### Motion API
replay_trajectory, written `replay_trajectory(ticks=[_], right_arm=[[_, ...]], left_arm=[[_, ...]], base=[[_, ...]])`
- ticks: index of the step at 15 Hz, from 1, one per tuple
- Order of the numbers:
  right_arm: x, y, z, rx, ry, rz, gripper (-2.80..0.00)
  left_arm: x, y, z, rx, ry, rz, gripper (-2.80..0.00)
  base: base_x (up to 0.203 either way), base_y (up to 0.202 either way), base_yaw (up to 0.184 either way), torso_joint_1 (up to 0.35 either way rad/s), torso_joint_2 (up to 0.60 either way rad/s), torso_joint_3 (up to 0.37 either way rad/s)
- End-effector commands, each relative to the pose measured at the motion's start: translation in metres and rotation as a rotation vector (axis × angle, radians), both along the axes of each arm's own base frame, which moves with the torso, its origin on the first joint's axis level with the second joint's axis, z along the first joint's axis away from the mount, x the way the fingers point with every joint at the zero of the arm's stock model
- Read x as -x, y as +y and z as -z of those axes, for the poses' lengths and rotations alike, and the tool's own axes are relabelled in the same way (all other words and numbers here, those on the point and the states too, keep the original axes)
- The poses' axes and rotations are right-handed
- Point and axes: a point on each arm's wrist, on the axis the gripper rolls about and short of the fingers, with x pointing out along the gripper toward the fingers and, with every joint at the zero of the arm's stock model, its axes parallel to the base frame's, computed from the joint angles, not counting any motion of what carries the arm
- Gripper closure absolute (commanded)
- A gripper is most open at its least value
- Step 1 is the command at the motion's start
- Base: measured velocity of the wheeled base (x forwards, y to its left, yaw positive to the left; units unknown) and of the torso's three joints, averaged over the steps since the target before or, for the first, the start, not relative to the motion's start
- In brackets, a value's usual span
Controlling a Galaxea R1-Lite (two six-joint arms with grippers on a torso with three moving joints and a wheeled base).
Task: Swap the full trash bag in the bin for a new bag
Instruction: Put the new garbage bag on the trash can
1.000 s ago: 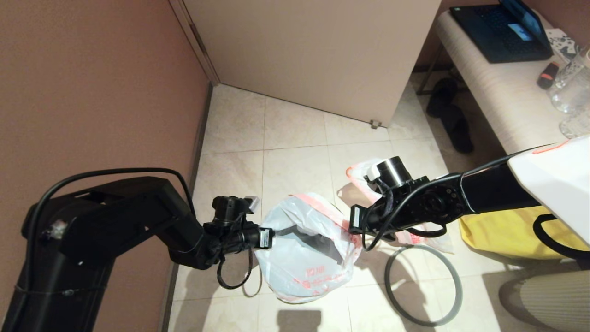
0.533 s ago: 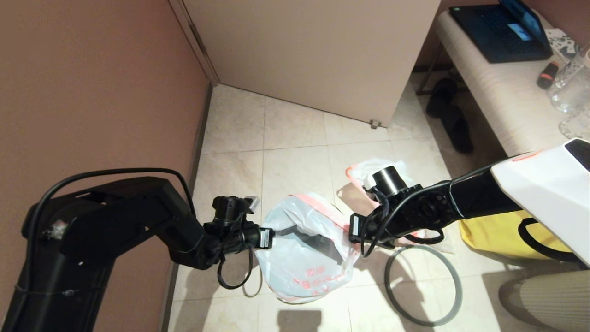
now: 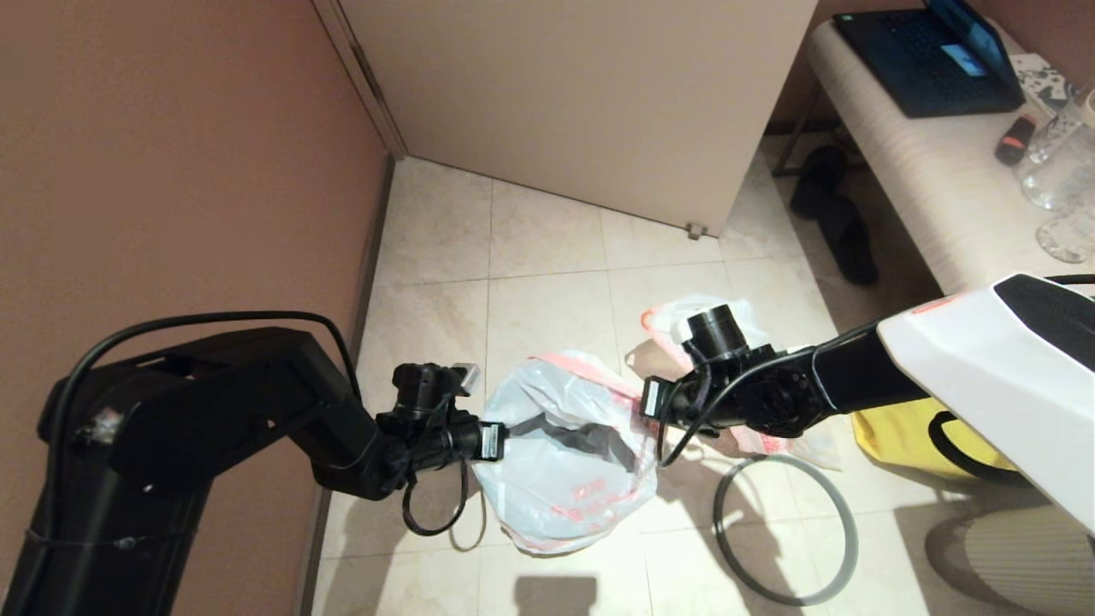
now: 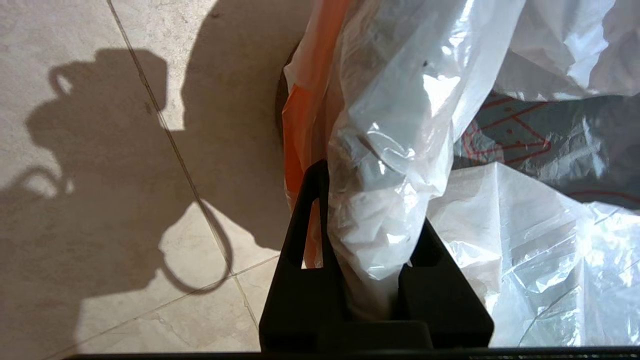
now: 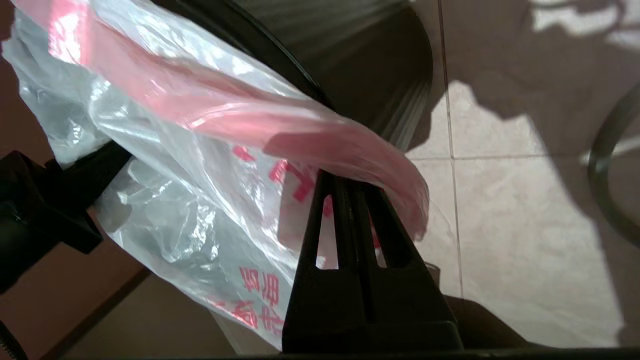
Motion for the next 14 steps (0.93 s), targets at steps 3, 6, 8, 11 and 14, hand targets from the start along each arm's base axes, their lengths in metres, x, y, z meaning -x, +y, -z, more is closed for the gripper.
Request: replay_trajectory(ticks=[3,6,8,11,14], right_arm=[[-0.014,0.008,0.006,-0.013,-0.023,0.002,0.0],[-0.025,0.016,0.017,-0.011,-0.025,-0.004,0.0],[-0.028,0.023,0.028,0.005,0.002,-0.014,0.0],[-0.033,0.034,0.046,0.036,0.017,-0.006,0.0],[-0.04,0.036,0.055,0.074,-0.007,0.045,0.0]], left_arm=[[0.0,0.0,-0.001,0.002,-0.002,0.004,0.0],[0.001,-0.001,-0.001,0.002,0.0,0.007,0.0],[0.002,0.0,0.0,0.003,0.003,0.009,0.0],[0.002,0.0,0.0,0.003,0.003,0.009,0.0],[0.002,0.0,0.0,0.003,0.003,0.009,0.0]], base=[[0.0,0.0,0.0,0.0,0.0,0.0],[0.0,0.0,0.0,0.0,0.0,0.0],[0.0,0.0,0.0,0.0,0.0,0.0],[0.0,0.0,0.0,0.0,0.0,0.0],[0.0,0.0,0.0,0.0,0.0,0.0]])
